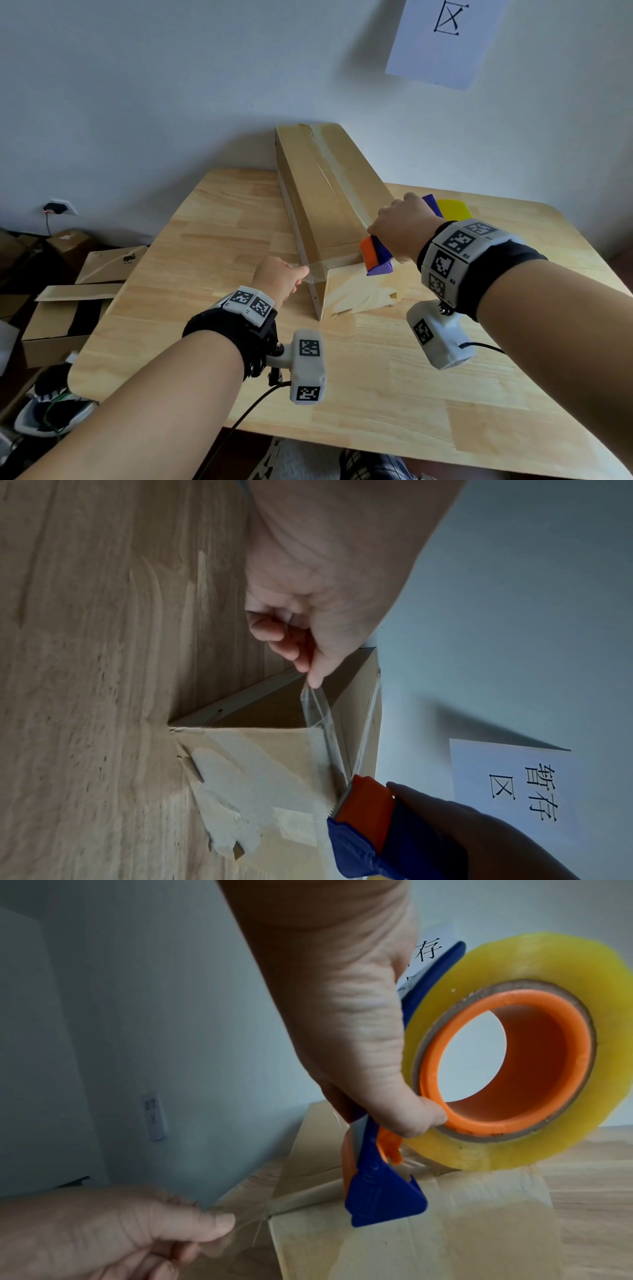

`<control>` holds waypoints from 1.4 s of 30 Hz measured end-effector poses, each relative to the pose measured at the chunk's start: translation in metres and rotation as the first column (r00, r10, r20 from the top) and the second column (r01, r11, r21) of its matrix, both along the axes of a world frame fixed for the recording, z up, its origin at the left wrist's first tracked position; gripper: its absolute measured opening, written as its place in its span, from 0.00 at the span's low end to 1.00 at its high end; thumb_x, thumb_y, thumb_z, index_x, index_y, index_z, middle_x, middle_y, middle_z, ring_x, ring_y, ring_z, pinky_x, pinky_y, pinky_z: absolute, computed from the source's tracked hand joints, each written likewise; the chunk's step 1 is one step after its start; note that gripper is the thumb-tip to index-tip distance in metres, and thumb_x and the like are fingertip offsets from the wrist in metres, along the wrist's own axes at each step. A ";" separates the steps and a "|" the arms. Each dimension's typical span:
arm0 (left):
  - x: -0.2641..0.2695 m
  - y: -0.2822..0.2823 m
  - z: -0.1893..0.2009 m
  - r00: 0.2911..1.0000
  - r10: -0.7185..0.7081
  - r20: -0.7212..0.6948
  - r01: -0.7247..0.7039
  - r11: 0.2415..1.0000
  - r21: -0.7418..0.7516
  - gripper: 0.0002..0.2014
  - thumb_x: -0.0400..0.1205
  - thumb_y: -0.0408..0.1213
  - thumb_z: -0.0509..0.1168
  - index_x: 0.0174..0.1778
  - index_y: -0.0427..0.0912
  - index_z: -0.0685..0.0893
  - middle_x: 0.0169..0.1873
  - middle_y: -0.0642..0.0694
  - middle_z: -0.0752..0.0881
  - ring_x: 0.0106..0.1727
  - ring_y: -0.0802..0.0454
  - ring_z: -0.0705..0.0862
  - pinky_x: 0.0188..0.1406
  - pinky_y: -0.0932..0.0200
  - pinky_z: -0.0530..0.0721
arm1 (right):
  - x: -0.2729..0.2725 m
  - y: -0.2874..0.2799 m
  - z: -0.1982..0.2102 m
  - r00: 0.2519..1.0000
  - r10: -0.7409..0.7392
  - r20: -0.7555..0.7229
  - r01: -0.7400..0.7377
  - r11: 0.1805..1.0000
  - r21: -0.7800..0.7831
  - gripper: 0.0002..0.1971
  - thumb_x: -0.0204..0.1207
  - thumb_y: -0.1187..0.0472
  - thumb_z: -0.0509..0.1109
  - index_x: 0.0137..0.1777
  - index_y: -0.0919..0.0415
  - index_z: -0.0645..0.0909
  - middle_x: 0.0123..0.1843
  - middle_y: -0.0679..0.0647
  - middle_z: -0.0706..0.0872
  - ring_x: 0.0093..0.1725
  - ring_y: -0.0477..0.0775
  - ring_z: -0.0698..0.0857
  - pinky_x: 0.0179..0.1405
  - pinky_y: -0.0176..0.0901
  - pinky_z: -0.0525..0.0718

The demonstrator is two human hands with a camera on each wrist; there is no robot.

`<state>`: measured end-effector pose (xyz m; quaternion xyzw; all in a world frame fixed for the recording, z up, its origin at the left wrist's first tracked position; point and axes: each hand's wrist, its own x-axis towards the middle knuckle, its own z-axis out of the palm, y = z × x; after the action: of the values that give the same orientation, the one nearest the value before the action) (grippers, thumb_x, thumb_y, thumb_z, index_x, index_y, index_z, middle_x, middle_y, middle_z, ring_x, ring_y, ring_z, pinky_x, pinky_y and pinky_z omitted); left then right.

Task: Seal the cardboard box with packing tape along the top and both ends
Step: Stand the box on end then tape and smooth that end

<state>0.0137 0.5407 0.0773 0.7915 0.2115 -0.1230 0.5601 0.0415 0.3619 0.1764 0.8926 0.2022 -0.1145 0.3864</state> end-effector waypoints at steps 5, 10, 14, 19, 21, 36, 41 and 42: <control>-0.001 -0.006 -0.011 0.999 0.017 -0.048 -0.020 0.999 -0.051 0.11 0.79 0.34 0.68 0.32 0.39 0.75 0.28 0.47 0.78 0.25 0.55 0.73 0.23 0.63 0.69 | 0.004 -0.003 -0.005 1.000 -0.002 -0.001 0.002 1.000 0.020 0.20 0.76 0.56 0.70 0.68 0.51 0.75 0.60 0.53 0.83 0.61 0.56 0.80 0.58 0.49 0.74; 0.001 -0.018 -0.020 0.991 0.027 -0.134 -0.052 0.981 -0.188 0.11 0.79 0.32 0.68 0.32 0.38 0.75 0.28 0.47 0.76 0.25 0.55 0.71 0.23 0.64 0.67 | 0.005 -0.005 -0.008 1.000 -0.014 0.009 0.014 0.999 0.045 0.18 0.76 0.56 0.69 0.66 0.51 0.76 0.59 0.52 0.83 0.60 0.57 0.80 0.57 0.49 0.72; 0.006 -0.023 -0.021 0.970 0.049 -0.236 -0.109 0.963 -0.248 0.11 0.79 0.31 0.69 0.32 0.37 0.77 0.28 0.46 0.77 0.26 0.54 0.71 0.25 0.64 0.67 | 0.006 -0.008 -0.010 1.000 -0.013 0.021 0.012 0.998 0.065 0.18 0.76 0.56 0.69 0.65 0.52 0.76 0.59 0.53 0.83 0.60 0.57 0.80 0.57 0.49 0.72; 0.006 -0.023 -0.028 0.935 0.032 -0.353 -0.164 0.923 -0.349 0.13 0.80 0.33 0.69 0.31 0.38 0.75 0.26 0.47 0.75 0.26 0.56 0.69 0.25 0.65 0.65 | 0.007 -0.013 -0.013 0.999 -0.030 0.021 0.027 0.995 0.101 0.18 0.75 0.56 0.70 0.65 0.50 0.76 0.58 0.52 0.83 0.59 0.56 0.80 0.56 0.49 0.72; 0.004 -0.023 -0.033 0.929 0.024 -0.369 -0.169 0.915 -0.367 0.13 0.80 0.34 0.69 0.32 0.38 0.74 0.26 0.47 0.75 0.26 0.55 0.70 0.25 0.66 0.66 | 0.007 -0.013 -0.013 0.999 -0.025 0.024 0.022 0.995 0.101 0.18 0.75 0.56 0.70 0.65 0.50 0.76 0.58 0.53 0.83 0.59 0.57 0.80 0.56 0.49 0.72; 0.022 -0.027 -0.010 0.956 -0.293 0.000 0.289 0.940 0.183 0.12 0.82 0.28 0.57 0.34 0.38 0.77 0.34 0.43 0.81 0.46 0.43 0.82 0.54 0.50 0.82 | 0.001 -0.022 -0.016 0.999 -0.011 0.048 0.005 0.991 0.137 0.20 0.75 0.57 0.70 0.67 0.51 0.75 0.59 0.53 0.82 0.58 0.57 0.81 0.57 0.50 0.74; 0.015 -0.039 -0.017 0.914 -0.355 -0.196 0.396 0.888 0.236 0.16 0.88 0.34 0.50 0.48 0.29 0.81 0.29 0.48 0.71 0.38 0.50 0.76 0.34 0.67 0.72 | 0.001 -0.024 -0.019 0.998 -0.022 0.062 0.012 0.987 0.163 0.19 0.76 0.58 0.69 0.66 0.52 0.76 0.58 0.54 0.82 0.57 0.57 0.81 0.56 0.49 0.74; 0.016 -0.038 -0.023 0.919 -0.338 -0.200 0.373 0.912 0.170 0.13 0.86 0.31 0.53 0.56 0.27 0.80 0.32 0.47 0.74 0.42 0.48 0.78 0.42 0.64 0.79 | 0.000 -0.025 -0.019 0.998 -0.026 0.063 0.016 0.986 0.165 0.19 0.76 0.57 0.69 0.66 0.52 0.76 0.58 0.54 0.83 0.57 0.57 0.81 0.56 0.50 0.74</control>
<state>0.0293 0.5022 0.0547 0.8571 0.1211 -0.2664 0.4239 0.0417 0.3373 0.1571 0.9268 0.1889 -0.0725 0.3165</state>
